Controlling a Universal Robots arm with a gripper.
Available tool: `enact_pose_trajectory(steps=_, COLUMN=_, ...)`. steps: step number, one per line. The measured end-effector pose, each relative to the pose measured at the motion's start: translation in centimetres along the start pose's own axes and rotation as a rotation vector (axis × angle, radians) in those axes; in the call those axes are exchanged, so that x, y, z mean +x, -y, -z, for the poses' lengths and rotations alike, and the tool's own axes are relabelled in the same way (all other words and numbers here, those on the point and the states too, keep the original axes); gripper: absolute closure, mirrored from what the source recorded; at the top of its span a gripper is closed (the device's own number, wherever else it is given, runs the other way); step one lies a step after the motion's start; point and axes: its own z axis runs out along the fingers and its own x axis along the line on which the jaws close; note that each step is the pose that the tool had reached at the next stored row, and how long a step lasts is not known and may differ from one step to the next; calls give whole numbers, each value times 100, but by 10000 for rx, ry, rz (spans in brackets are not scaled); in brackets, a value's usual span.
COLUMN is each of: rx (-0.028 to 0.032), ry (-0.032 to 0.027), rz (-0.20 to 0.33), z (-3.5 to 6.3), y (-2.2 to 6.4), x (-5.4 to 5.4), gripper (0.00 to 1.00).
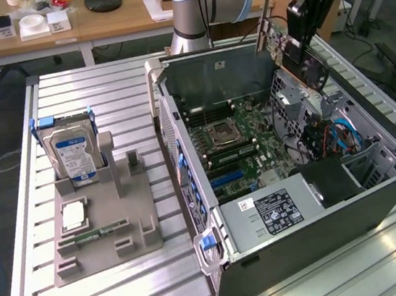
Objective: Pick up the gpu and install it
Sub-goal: 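Insert the gpu into the slot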
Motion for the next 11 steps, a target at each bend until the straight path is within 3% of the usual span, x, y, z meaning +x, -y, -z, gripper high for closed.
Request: enact_pose_trajectory(steps=11, rx=-37, ry=-92, rz=1687, z=-7, y=0, x=0, gripper=73)
